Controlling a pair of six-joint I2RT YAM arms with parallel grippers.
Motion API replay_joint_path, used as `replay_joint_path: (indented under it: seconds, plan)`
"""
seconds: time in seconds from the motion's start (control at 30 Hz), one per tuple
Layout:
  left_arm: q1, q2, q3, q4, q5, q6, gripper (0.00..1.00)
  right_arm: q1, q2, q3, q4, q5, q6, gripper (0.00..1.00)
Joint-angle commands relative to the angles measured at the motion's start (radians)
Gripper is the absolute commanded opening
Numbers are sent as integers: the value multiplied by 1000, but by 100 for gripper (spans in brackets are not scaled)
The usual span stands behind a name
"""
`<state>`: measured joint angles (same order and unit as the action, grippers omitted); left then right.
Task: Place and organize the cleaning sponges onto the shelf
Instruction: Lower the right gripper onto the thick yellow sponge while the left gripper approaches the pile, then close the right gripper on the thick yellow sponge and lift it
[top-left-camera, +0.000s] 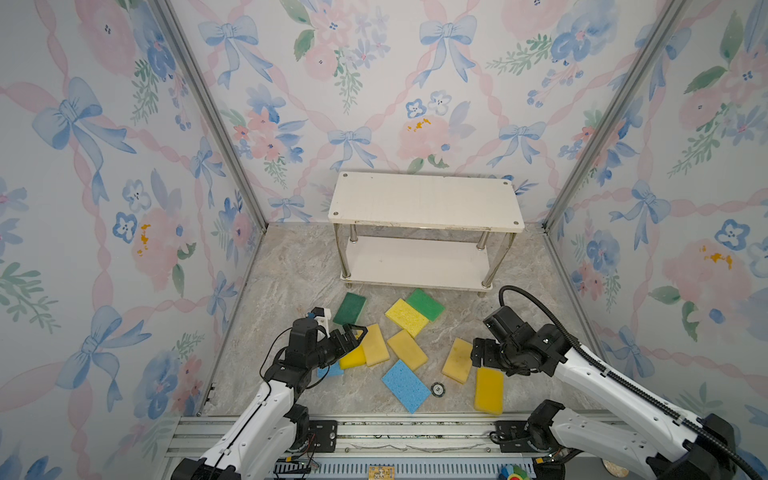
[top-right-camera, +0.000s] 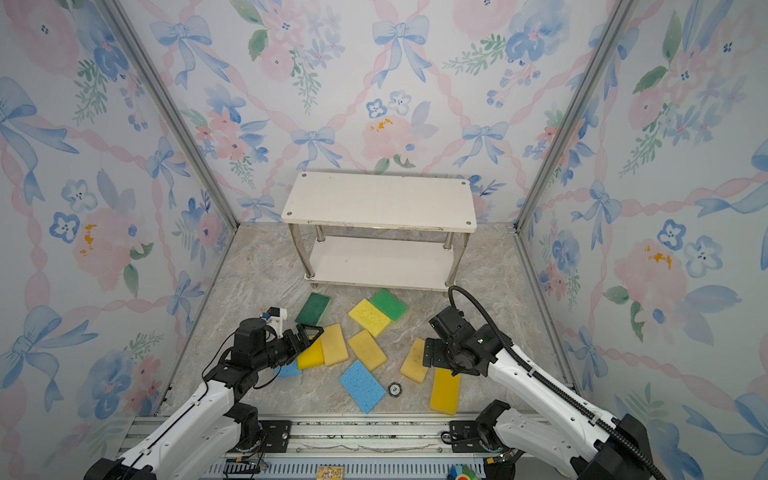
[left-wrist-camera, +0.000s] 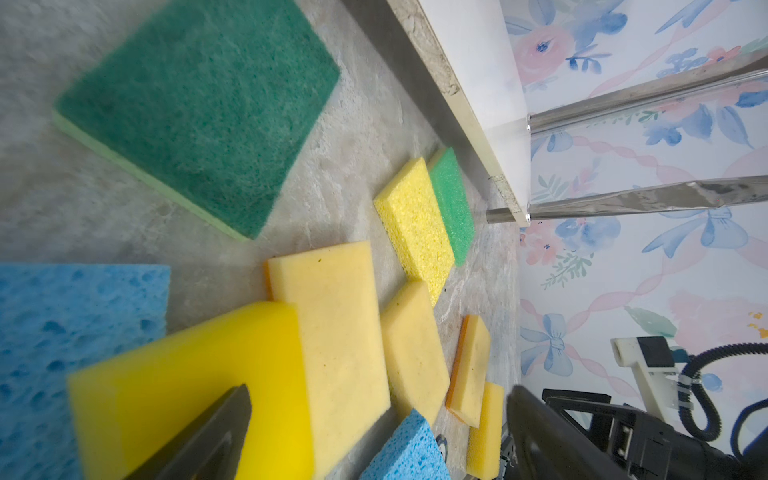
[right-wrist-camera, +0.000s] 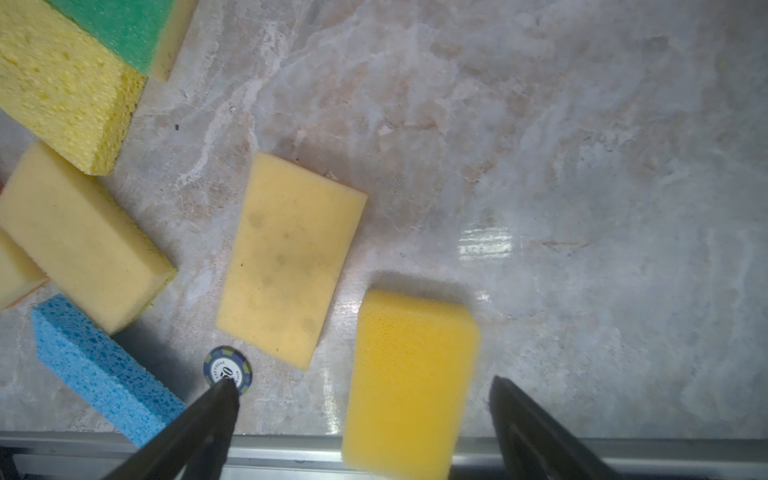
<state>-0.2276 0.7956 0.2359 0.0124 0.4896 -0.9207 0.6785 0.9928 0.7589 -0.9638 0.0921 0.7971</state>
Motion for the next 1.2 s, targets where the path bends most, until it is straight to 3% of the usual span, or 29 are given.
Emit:
replay_joint_path:
  seconds: [0.0,0.37,1.17]
  plan:
    - [-10,17,23,0,41,25,98,21,18,-23,-51,19,47,97]
    - [-21,62,53,0,55,53,98,48,40,-121,-8,-35,117,100]
    - [-23,94,95,0,52,57,98,64,113,-270,161,-84,139,86]
